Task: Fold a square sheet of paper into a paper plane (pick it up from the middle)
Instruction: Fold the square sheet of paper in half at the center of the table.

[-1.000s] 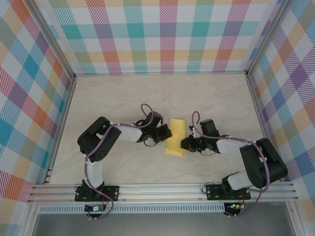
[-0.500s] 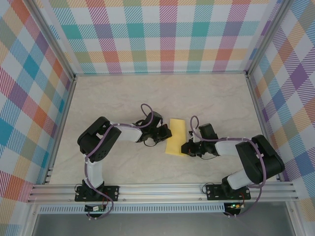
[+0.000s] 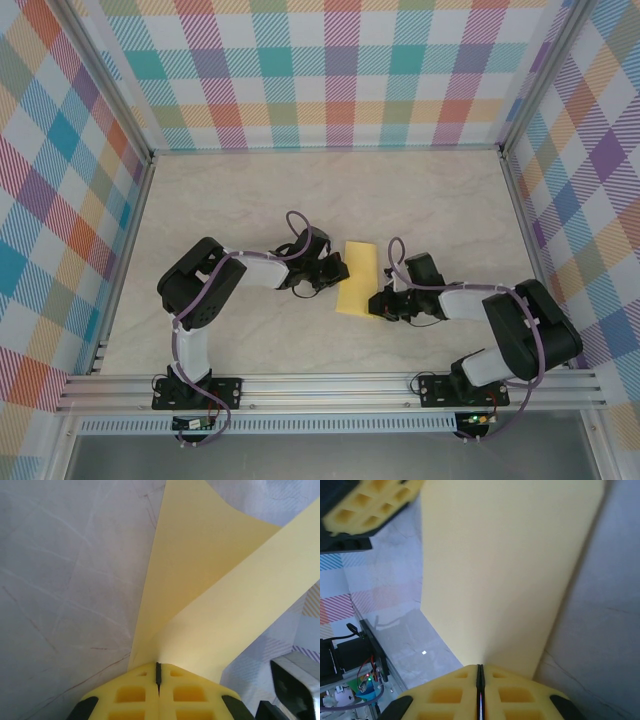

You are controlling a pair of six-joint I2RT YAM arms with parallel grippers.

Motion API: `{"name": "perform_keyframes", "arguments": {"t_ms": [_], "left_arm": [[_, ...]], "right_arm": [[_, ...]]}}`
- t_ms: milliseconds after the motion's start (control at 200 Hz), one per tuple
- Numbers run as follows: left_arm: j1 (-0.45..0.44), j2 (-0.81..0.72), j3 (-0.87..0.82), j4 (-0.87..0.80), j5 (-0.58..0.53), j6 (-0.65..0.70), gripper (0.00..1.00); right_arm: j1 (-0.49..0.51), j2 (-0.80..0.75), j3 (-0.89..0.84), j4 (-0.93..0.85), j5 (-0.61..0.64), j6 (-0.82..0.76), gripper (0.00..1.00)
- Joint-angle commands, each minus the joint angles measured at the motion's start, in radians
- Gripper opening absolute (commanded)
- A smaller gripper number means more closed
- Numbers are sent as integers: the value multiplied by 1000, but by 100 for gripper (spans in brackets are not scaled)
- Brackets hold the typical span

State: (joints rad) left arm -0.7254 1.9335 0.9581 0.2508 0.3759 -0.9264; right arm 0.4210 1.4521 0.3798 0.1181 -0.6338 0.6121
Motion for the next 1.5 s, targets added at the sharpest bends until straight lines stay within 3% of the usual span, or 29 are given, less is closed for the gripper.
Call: {"name": "perform_keyframes", "arguments": {"t_ms": [0, 125, 430, 675, 865, 1255, 1495], "left_arm": [[-20, 16, -35, -71, -14, 14, 0], [-21, 18, -30, -76, -11, 17, 0], [-21, 18, -34, -79, -11, 20, 0], [-20, 17, -28, -97, -17, 25, 0], [-21, 21, -23, -99, -14, 27, 0], [-20, 23, -30, -97, -12, 28, 0], [-21, 20, -33, -103, -13, 33, 0]], "right_arm": [[9, 25, -14, -23, 26, -25, 10], [18, 19, 4, -57, 51, -17, 9], [-9, -167, 135, -182, 126, -23, 10], [-105, 28, 283, -103, -37, -35, 11], [-131, 147, 329, -79, -35, -73, 10], [-169, 235, 313, -47, -46, -125, 10], [-172, 269, 270, -38, 22, -132, 11]]}}
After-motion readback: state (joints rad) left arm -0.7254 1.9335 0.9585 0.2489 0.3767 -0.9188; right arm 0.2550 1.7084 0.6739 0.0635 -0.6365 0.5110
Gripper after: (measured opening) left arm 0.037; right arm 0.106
